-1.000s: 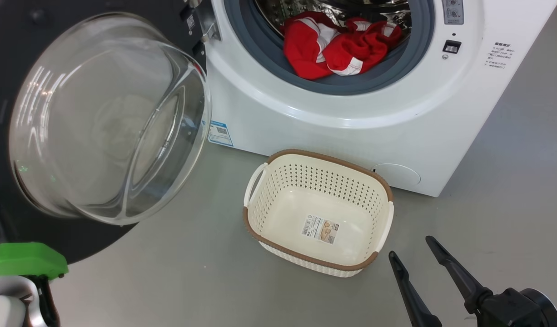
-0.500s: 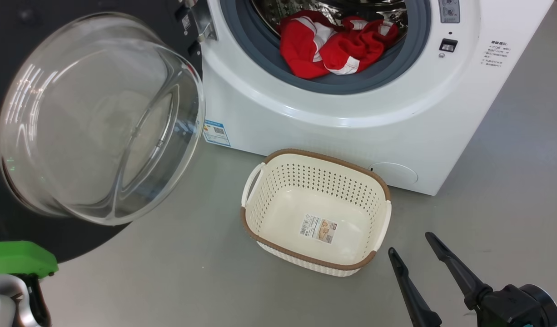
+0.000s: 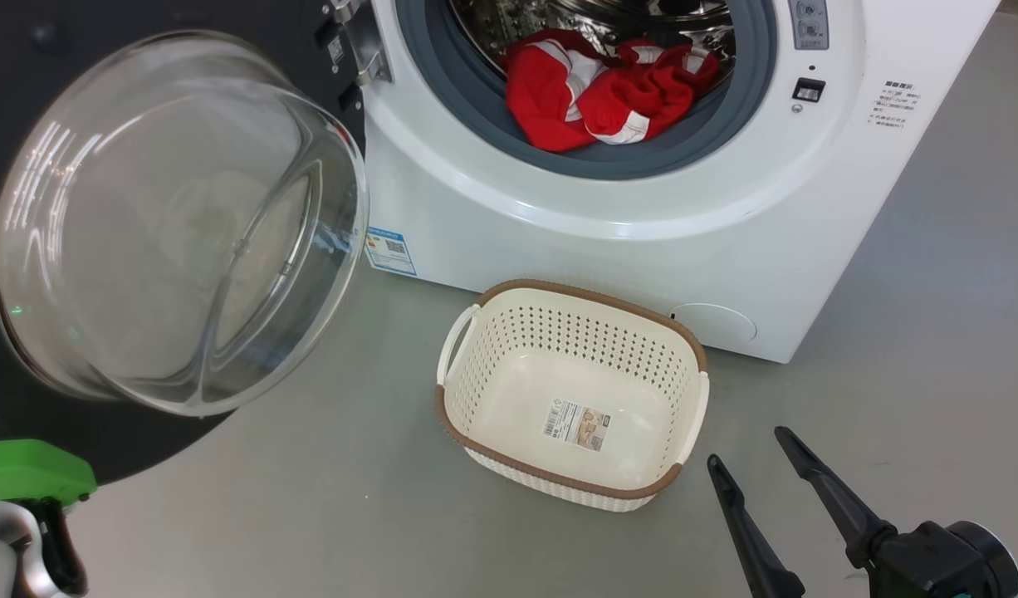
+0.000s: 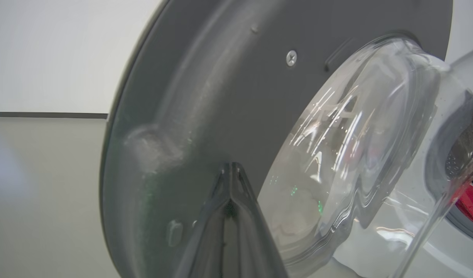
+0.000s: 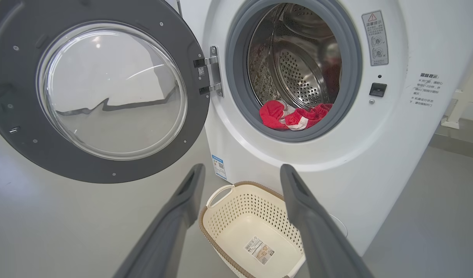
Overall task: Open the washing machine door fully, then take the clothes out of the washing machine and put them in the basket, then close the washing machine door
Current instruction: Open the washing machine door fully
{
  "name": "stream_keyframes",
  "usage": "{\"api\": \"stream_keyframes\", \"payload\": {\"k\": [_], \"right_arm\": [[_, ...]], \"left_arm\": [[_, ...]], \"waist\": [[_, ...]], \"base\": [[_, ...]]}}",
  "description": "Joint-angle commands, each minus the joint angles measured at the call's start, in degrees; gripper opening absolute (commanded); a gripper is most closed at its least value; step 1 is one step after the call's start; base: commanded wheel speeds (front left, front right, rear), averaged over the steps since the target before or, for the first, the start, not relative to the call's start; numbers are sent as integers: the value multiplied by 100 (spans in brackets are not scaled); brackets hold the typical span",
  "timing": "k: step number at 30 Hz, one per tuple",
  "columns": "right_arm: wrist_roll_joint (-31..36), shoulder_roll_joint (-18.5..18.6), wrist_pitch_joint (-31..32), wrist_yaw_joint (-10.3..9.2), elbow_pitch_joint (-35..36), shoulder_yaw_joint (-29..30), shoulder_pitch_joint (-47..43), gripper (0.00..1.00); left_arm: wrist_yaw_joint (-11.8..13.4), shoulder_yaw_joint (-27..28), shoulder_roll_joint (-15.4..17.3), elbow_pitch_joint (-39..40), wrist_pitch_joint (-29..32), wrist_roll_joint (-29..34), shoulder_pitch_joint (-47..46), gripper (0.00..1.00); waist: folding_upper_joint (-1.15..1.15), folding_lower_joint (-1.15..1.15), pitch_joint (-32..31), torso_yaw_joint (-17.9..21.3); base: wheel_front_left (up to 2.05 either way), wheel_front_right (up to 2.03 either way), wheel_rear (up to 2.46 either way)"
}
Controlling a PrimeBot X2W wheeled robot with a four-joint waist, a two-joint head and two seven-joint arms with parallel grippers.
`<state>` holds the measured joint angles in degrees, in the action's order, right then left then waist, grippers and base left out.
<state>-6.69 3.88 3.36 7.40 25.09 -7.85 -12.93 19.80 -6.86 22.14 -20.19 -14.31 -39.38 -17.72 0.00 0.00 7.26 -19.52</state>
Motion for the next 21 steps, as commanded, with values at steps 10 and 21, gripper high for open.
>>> {"api": "stream_keyframes", "payload": {"k": [10, 21], "right_arm": [[-43, -24, -185, 9, 37, -150, 157, 100], [-106, -68, -367, 9, -108, -149, 179, 100]], "left_arm": [[-73, 246, -30, 940, -68, 107, 109, 100], [300, 2, -272, 2479, 35, 228, 679, 100]], "waist": [[0, 0, -74, 54], [0, 0, -170, 250]], "base": [[0, 0, 0], [0, 0, 0]]}}
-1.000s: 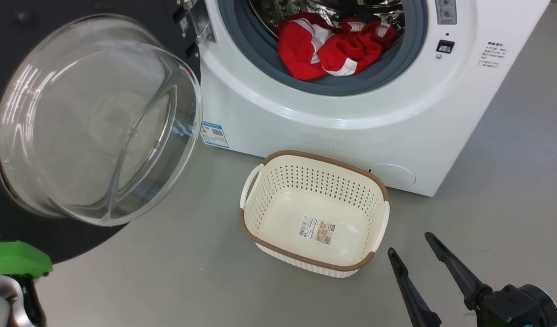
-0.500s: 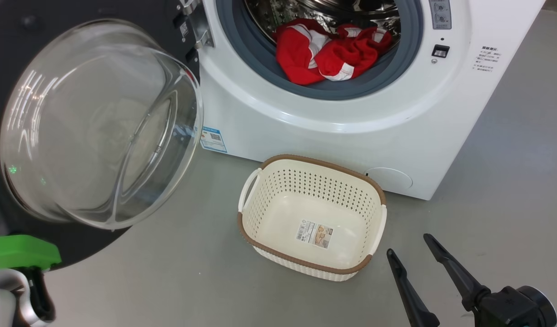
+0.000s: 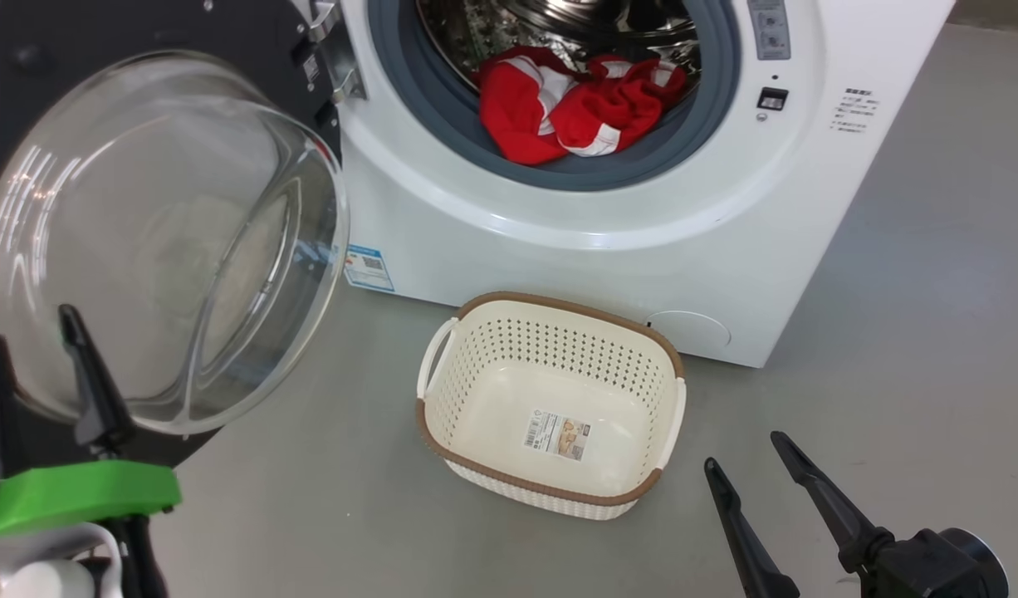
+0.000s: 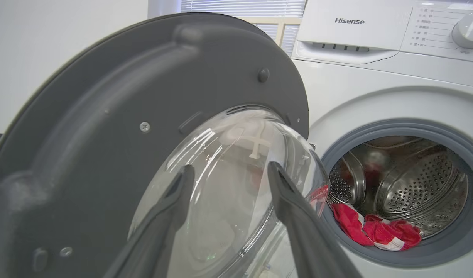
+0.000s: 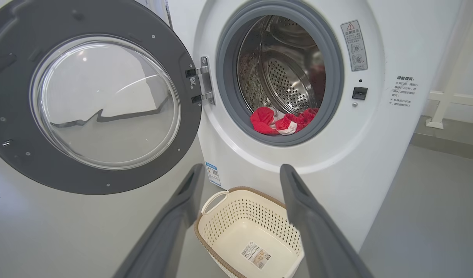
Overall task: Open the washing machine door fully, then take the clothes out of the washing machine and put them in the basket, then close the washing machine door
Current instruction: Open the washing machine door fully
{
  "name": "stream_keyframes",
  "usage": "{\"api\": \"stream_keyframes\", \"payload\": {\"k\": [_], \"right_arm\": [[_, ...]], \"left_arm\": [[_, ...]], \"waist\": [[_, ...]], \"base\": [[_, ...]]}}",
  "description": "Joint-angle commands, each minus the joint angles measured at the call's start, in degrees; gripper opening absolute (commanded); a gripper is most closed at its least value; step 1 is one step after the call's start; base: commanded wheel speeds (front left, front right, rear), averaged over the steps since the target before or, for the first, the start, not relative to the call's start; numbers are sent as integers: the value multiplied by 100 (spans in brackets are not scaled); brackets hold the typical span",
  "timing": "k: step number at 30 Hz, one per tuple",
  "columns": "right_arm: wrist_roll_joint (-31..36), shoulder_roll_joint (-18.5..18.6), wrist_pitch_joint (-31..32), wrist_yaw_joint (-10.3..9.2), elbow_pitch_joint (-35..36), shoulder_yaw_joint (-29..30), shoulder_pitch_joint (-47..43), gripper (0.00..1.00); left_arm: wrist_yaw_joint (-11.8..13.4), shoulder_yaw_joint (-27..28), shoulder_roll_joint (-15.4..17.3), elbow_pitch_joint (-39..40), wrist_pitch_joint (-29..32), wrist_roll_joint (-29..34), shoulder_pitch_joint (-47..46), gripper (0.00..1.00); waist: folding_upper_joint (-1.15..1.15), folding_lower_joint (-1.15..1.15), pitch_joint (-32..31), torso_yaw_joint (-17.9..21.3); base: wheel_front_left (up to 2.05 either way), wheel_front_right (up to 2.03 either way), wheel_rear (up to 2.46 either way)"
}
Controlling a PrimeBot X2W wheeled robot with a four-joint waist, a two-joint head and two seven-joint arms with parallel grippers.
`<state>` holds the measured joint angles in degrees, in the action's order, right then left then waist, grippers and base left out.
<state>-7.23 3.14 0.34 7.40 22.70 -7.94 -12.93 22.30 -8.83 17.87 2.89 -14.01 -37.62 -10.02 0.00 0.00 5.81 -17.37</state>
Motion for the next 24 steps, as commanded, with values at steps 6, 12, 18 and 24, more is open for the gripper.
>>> {"api": "stream_keyframes", "payload": {"k": [6, 12, 18, 24], "right_arm": [[-77, -10, -160, 9, 71, -141, 198, 100], [-103, -20, -285, 9, 20, -111, 225, 100], [-178, -24, -411, 9, -52, -50, 249, 100], [-244, -25, -507, 9, -103, 19, 261, 100]], "left_arm": [[110, 21, 111, 801, 120, 88, 109, 100], [68, -230, 47, 1253, 216, 101, 228, 100], [-17, -513, -35, 1430, 295, 101, 277, 100], [-94, -705, -24, 1453, 336, 159, 298, 100]], "waist": [[0, 0, -84, 208], [0, 0, -97, 466], [0, 0, -130, 779], [0, 0, -173, 1046]], "base": [[0, 0, 0], [0, 0, 0], [0, 0, 0], [0, 0, 0]]}}
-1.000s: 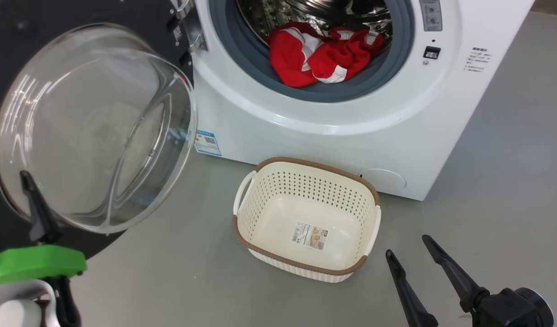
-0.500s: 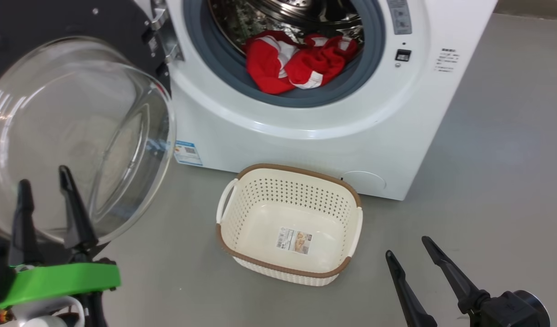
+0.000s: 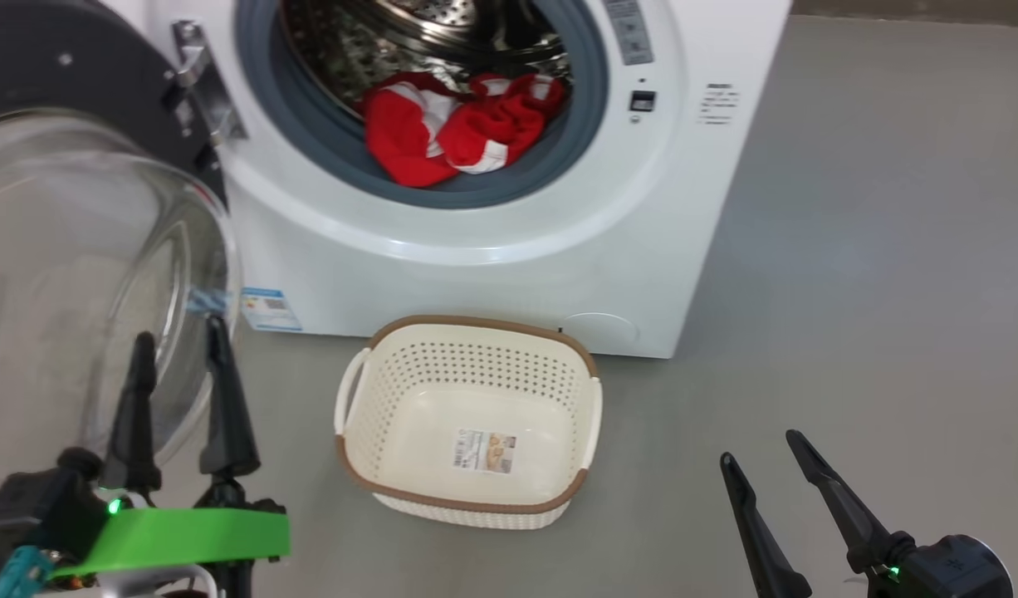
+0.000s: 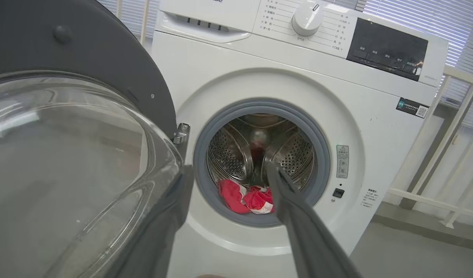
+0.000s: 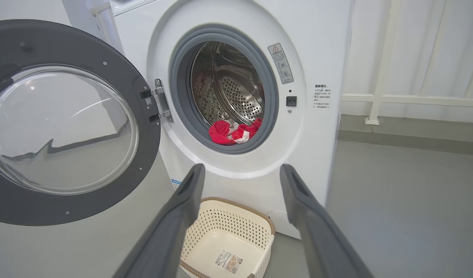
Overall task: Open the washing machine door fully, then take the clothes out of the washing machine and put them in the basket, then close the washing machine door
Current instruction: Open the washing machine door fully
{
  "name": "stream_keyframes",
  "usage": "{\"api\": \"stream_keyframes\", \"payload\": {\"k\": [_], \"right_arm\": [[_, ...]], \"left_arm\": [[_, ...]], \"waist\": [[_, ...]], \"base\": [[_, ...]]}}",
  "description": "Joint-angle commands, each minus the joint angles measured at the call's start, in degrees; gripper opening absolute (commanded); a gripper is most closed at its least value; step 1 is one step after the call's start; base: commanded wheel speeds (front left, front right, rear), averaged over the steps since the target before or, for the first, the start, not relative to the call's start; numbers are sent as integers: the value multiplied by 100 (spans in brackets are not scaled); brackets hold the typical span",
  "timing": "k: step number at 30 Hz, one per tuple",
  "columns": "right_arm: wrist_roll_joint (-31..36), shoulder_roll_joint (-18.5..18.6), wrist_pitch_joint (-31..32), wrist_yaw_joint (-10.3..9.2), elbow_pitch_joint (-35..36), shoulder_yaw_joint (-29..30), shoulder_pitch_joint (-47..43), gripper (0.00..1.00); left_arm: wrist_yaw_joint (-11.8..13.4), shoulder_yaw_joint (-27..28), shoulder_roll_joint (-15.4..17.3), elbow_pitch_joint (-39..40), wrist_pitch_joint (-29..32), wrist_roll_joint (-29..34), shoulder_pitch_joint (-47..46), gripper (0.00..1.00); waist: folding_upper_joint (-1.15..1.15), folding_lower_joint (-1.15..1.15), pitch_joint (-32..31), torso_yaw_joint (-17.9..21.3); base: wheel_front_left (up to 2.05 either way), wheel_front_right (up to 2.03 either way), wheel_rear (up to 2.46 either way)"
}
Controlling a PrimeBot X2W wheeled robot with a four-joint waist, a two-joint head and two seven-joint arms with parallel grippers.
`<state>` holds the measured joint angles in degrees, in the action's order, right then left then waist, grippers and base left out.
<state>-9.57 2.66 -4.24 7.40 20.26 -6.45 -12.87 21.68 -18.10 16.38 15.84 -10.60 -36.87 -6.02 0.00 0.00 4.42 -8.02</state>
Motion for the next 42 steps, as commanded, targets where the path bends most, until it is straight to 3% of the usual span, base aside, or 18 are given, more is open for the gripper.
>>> {"api": "stream_keyframes", "payload": {"k": [1, 13, 21, 42], "right_arm": [[-15, 22, -66, 9, 131, -117, 257, 100], [-62, 22, -196, 9, 47, -29, 212, 100], [-72, 22, -286, 9, 11, 138, 97, 100], [-107, 22, -301, 9, 203, 530, -218, 100]], "left_arm": [[-41, 189, 126, 159, 5, 91, -93, 100], [-202, -117, 304, 83, 114, 232, 27, 100], [-75, -260, 410, 42, 183, 406, 286, 100], [-91, -376, 535, -58, 41, 434, 775, 100]], "waist": [[0, 0, -43, 161], [0, 0, -179, 670], [0, 0, -292, 944], [0, 0, -366, 1022]], "base": [[0, 0, 0], [0, 0, 0], [0, 0, 0], [0, 0, 0]]}}
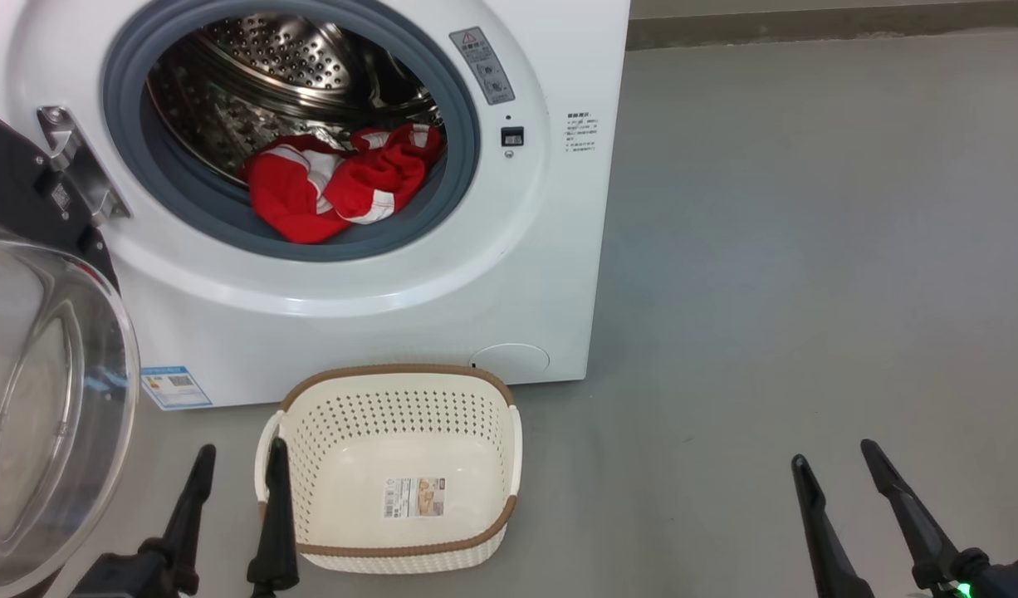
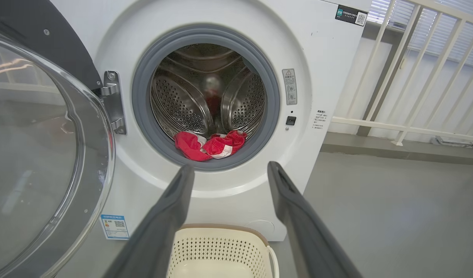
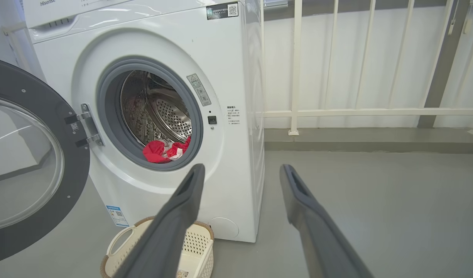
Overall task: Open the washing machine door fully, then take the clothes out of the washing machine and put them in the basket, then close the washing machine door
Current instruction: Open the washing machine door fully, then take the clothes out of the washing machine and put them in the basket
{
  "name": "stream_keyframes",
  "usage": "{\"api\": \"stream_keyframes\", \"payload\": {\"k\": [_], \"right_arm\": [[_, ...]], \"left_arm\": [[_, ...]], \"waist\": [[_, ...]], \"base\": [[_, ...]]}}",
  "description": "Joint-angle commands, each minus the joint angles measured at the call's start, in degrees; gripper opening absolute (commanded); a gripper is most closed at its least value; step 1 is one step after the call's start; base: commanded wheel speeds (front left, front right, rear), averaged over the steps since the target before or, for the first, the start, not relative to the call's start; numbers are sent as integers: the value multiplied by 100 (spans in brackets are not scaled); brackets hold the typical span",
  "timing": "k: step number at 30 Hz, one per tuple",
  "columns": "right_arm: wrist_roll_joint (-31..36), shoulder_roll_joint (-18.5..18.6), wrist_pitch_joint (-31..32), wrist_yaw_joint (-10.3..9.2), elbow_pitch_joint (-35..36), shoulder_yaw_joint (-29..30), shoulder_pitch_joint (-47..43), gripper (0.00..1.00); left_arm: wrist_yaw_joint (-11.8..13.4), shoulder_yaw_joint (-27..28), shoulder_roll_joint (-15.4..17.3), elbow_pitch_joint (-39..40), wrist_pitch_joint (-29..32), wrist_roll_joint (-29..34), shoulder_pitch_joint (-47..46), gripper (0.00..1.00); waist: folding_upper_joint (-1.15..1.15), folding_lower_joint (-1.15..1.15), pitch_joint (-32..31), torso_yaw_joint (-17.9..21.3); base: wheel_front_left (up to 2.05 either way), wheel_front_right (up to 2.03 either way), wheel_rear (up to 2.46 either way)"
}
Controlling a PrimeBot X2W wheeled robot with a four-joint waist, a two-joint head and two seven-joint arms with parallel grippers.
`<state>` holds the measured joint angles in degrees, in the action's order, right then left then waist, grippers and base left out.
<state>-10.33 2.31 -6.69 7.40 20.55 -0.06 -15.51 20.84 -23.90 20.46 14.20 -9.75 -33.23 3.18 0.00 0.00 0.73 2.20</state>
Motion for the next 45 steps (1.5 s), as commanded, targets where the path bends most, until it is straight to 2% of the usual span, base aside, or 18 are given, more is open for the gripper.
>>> {"api": "stream_keyframes", "payload": {"k": [1, 12, 20, 29, 45], "right_arm": [[-39, 57, -57, 9, 183, -82, 37, 100], [-85, 57, -48, 9, 223, -23, 58, 100], [-111, 57, -63, 9, 196, -38, 82, 100], [-125, 57, -74, 9, 191, -38, 101, 100], [-123, 57, -106, 9, 141, -70, 90, 100]], "left_arm": [[0, 194, 142, 111, -37, 92, -142, 100], [110, 194, 152, 206, -3, 153, -201, 100], [153, 186, 155, 255, 28, 156, -224, 100], [81, 137, 171, 318, -20, 156, -260, 100], [159, 91, 193, 331, 6, 208, -258, 100]], "waist": [[0, 0, 17, -2], [0, 0, 77, 36], [0, 0, 111, 67], [0, 0, 128, 37], [0, 0, 80, 25]], "base": [[0, 0, 0], [14, -14, 0], [119, -119, 0], [107, -105, -2], [5, -5, 0]]}}
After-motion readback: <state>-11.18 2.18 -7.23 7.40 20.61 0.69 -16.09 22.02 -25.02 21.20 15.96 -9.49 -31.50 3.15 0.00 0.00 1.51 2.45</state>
